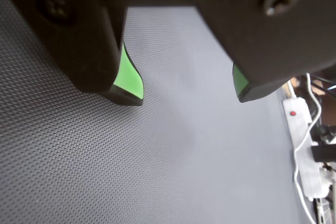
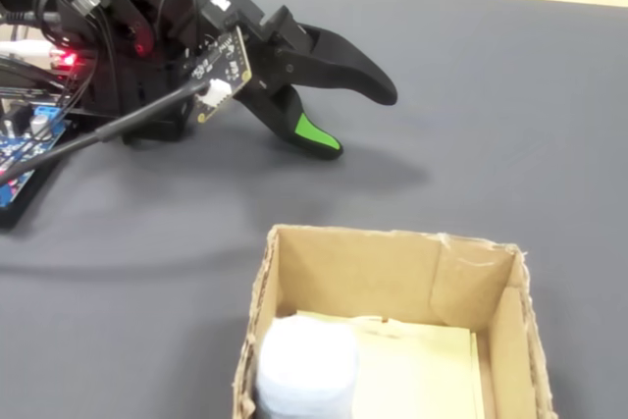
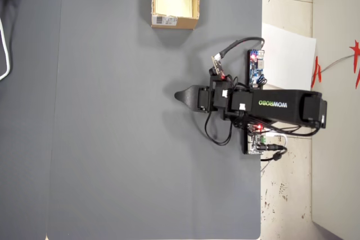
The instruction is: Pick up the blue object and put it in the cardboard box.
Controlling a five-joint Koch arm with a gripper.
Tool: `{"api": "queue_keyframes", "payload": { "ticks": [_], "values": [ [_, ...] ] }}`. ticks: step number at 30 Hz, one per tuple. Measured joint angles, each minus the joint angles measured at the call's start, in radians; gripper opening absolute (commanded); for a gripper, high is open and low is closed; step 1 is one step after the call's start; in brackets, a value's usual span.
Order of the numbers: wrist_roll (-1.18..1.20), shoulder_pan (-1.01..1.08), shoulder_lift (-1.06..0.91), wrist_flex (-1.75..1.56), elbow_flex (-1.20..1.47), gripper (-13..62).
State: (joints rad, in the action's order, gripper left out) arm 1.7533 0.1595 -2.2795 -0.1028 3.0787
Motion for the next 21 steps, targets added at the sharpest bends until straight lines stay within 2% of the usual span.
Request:
{"api": "queue_keyframes", "payload": {
  "ticks": [21],
  "values": [
    [0.012,0.054,0.0,0.029,0.002,34.1]
  ]
}}
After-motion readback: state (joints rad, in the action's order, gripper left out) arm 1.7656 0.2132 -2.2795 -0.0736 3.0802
